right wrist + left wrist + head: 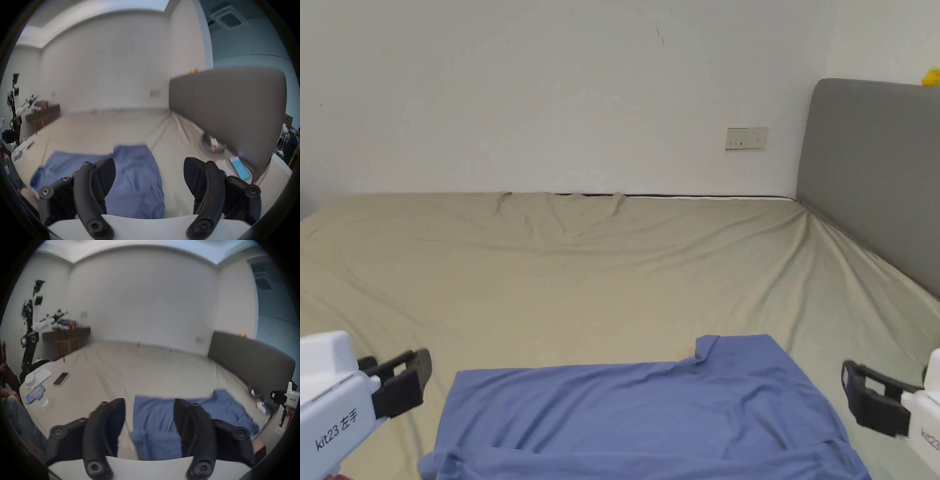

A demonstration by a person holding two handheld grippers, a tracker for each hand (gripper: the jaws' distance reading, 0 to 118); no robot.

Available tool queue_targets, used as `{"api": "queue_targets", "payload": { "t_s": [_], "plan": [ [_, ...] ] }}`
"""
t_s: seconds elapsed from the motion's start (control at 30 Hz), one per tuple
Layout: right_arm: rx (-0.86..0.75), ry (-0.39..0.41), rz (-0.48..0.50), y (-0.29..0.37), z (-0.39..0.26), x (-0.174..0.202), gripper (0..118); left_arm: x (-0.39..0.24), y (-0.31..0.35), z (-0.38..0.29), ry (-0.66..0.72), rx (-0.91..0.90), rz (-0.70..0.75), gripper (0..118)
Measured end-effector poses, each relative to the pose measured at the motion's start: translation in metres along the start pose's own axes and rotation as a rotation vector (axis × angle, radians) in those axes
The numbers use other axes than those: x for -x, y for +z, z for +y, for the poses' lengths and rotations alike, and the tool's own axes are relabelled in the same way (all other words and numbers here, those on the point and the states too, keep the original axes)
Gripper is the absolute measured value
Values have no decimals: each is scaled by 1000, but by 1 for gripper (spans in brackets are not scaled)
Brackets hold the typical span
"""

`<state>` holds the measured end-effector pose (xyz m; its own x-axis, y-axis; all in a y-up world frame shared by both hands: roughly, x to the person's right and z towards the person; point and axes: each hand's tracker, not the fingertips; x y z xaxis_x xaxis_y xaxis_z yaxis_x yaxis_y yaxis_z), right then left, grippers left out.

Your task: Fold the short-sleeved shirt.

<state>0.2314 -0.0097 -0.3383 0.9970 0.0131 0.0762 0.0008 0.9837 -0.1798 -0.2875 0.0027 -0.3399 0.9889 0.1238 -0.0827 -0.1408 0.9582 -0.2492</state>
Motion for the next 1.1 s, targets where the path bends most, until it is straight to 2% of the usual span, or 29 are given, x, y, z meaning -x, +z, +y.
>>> {"api": "queue_targets", "payload": {
  "t_s": [0.03,0.07,0.1,0.13,0.17,0.23,0.3,0.33,0.43,0.47,0.6,0.63,0.7,0.83,0.87,0.9,0.97,1.0,1.1],
  "plan": [
    [-74,48,9,1,-1,11,73,-6,3,-3,27,-46,-20,40],
    [-127,102,0,-6,-8,15,36,-11,5,-8,48,-80,-34,11],
    [-173,159,-18,-8,-13,22,1,-16,4,-17,64,-99,-19,0],
    [-116,143,-20,-11,-19,29,0,-23,4,-27,73,-113,28,0],
    [-148,206,-38,-13,-21,34,0,-27,0,-32,29,-67,14,0],
    [-34,111,56,-19,-33,28,0,-32,-7,-42,-106,9,-63,0],
    [-69,169,28,-19,-39,25,0,-39,-13,-59,-218,32,-41,0],
    [-28,147,28,-22,-41,19,0,-39,-16,-62,-243,55,-37,0],
    [99,31,76,-24,-51,12,0,-35,-23,-64,-161,125,-58,0],
    [59,71,77,-23,-49,9,0,-33,-28,-63,-140,147,-51,0],
    [94,79,133,-18,-46,22,0,-14,-79,-56,-99,268,-37,0],
    [88,67,150,-18,-44,23,0,-10,-99,-51,-127,306,-21,0],
    [79,59,170,-20,-42,27,0,0,-139,-40,-91,329,-27,0],
    [96,85,195,-20,-41,40,0,21,-245,-33,-29,507,13,0],
    [108,89,200,-21,-42,42,0,26,-269,-35,-21,530,-4,14],
    [117,92,205,-21,-43,42,0,31,-288,-39,-5,565,-16,41],
    [137,90,210,-24,-44,43,0,39,-331,-52,31,687,42,108],
    [146,86,209,-25,-45,44,0,41,-343,-58,42,691,51,113],
    [169,80,190,-27,-44,43,0,41,-369,-76,9,678,66,93]
  ]
}}
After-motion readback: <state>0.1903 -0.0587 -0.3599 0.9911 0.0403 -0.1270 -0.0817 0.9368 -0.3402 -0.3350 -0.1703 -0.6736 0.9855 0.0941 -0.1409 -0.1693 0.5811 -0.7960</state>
